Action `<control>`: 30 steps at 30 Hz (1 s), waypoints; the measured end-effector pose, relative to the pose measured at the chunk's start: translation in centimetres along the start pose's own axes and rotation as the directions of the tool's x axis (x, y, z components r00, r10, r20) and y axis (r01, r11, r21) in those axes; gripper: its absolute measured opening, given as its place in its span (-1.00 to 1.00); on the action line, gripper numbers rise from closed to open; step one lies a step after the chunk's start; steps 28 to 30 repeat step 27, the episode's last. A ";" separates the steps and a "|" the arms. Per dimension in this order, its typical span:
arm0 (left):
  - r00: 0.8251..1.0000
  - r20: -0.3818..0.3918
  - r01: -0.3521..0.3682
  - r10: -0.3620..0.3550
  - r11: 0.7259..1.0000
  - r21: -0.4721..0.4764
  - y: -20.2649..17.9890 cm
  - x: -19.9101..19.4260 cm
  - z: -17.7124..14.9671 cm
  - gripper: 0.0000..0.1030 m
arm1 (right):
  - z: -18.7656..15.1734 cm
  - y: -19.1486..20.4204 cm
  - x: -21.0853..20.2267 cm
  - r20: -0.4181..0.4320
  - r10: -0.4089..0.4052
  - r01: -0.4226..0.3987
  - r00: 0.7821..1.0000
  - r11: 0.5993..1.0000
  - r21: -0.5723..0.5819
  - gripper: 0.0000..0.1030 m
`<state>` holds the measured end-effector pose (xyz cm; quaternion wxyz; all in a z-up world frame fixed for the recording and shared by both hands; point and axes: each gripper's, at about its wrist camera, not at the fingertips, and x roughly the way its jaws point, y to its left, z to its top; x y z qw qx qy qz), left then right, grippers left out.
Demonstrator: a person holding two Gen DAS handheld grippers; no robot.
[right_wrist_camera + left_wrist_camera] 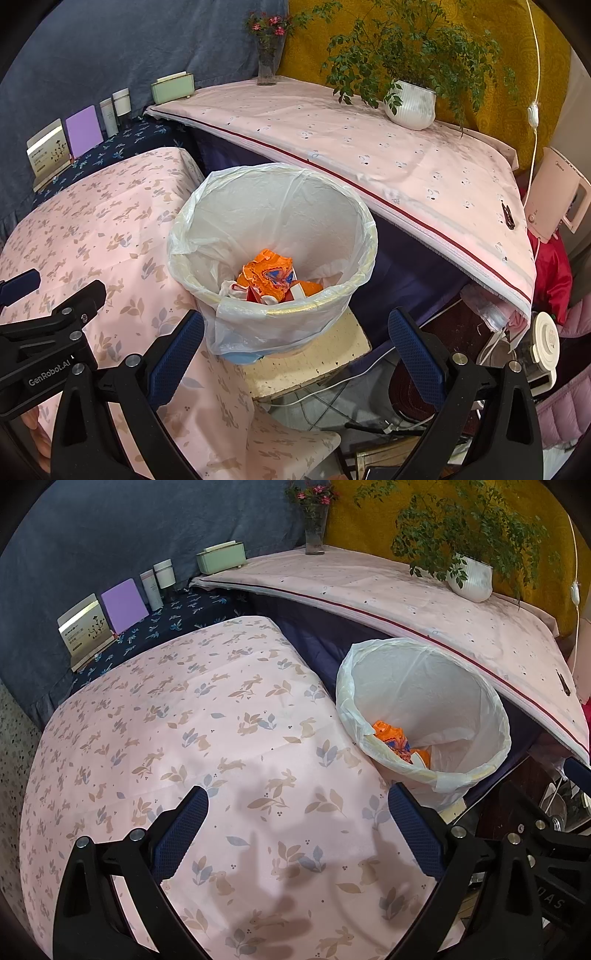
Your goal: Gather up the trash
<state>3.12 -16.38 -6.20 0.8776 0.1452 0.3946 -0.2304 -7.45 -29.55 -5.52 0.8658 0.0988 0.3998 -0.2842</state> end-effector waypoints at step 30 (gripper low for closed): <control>1.000 0.005 0.009 -0.009 1.000 0.006 0.0 0.0 0.1 0.82 | 0.0 -0.1 0.0 0.000 0.001 -0.001 1.000 1.000 0.003 0.87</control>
